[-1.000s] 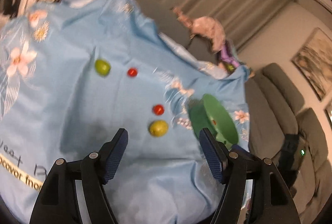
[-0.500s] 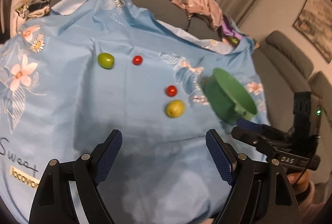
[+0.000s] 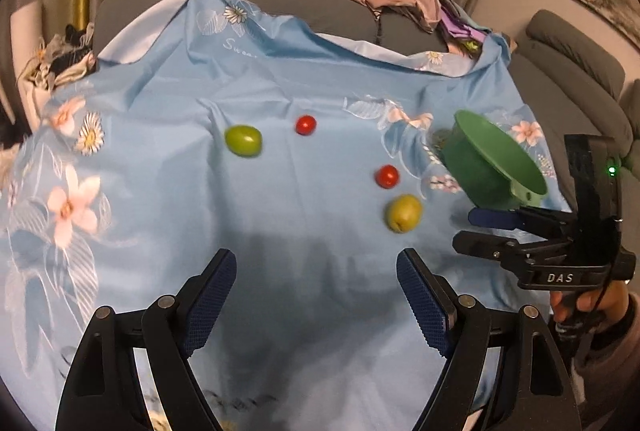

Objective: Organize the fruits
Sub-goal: 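Grasp the green plum with the left tool while the right grasps the large yellow fruit, then carry the green plum and the large yellow fruit over the green bowl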

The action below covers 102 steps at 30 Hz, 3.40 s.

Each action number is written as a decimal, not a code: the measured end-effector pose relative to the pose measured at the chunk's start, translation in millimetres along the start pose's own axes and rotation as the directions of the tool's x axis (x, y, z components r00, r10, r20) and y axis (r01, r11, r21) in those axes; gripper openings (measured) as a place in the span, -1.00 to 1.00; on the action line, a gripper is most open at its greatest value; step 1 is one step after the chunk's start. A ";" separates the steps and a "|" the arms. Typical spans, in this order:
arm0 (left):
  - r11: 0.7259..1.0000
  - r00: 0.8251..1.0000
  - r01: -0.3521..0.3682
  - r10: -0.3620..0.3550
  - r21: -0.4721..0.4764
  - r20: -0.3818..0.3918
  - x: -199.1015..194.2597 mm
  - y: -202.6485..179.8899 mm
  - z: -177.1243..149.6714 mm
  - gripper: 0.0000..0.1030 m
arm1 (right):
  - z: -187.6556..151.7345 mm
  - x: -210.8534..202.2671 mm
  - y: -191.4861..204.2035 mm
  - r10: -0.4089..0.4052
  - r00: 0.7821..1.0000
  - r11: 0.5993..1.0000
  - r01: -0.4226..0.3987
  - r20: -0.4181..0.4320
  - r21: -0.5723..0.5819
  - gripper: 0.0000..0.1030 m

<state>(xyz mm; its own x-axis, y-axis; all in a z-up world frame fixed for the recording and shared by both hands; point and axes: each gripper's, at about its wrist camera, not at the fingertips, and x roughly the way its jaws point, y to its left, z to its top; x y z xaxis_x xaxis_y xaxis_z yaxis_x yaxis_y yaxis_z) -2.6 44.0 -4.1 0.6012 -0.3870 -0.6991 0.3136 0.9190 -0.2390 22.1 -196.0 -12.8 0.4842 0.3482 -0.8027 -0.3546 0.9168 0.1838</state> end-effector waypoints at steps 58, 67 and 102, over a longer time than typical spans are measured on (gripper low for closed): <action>0.983 0.973 -0.139 0.158 0.119 -0.168 135.8 29.6 89.6 -0.35 | 70.5 73.3 -36.6 0.099 0.994 0.993 -0.095 -0.047 0.075 -0.08; 0.990 0.991 -0.040 0.057 0.135 -0.122 85.5 -4.5 59.8 -0.35 | 46.4 45.2 -24.9 0.090 0.996 0.995 -0.089 -0.027 0.045 -0.08; 0.991 0.997 -0.017 0.007 0.136 0.072 -34.8 -69.3 21.3 -0.35 | 3.3 -89.0 8.2 0.026 0.977 1.000 -0.026 0.211 0.000 -0.08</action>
<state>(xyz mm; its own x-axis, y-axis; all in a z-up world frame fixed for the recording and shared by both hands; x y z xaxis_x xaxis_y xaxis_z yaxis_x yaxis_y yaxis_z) -29.6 -7.9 51.1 0.6548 -0.3853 -0.6502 0.4006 0.9065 -0.1337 -21.3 -218.8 62.0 0.6327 0.4051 -0.6600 -0.3670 0.9073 0.2050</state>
